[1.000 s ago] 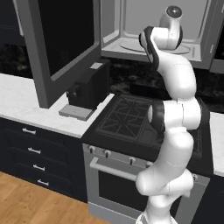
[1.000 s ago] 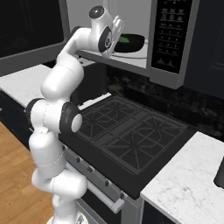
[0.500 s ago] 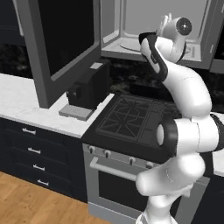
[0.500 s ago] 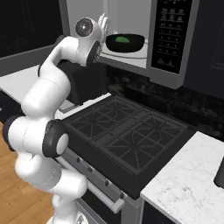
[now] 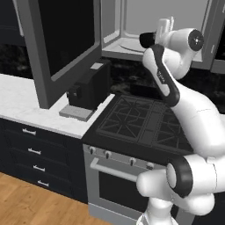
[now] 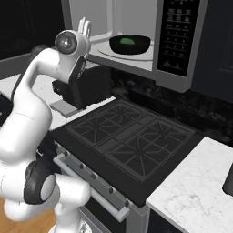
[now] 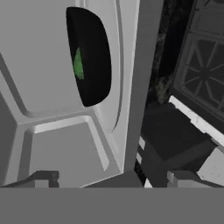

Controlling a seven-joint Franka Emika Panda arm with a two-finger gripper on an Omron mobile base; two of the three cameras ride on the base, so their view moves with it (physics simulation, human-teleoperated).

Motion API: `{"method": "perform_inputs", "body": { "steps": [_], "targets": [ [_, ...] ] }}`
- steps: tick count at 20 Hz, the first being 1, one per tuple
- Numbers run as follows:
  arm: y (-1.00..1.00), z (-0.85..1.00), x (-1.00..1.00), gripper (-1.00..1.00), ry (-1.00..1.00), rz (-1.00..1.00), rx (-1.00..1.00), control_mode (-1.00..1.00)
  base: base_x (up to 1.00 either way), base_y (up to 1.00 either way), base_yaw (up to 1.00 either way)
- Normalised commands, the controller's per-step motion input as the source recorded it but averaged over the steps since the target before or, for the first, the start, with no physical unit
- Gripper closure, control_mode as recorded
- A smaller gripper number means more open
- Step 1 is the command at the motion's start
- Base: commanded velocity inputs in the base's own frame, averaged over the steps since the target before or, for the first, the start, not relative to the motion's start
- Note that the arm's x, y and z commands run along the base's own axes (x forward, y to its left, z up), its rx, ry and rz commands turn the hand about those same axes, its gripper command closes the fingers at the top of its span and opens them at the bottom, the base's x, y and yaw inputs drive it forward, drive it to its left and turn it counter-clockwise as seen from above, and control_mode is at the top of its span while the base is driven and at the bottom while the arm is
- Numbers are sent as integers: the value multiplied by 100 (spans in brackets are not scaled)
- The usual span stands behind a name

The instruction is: Pick the broccoli from the sink and place it in the bowl. Then pick the bowl and place it in the microwave. Then close the microwave door and press the start button.

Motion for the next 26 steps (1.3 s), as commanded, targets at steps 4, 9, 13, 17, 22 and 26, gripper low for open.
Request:
{"method": "perform_inputs", "body": {
  "steps": [4,9,13,17,22,26],
  "targets": [
    [39,20,-100,-100,0,13,-5,-100,0,0,0],
    [46,0,-100,-100,-3,14,-4,-100,0,0,0],
    [49,0,-100,-100,-6,14,0,-100,0,0,0],
    [42,0,-100,-100,-5,12,0,-100,0,0,0],
    [49,0,-100,-100,-5,10,0,-100,0,0,0],
    [51,0,-100,-100,-4,10,0,-100,0,0,0]
  ]
}}
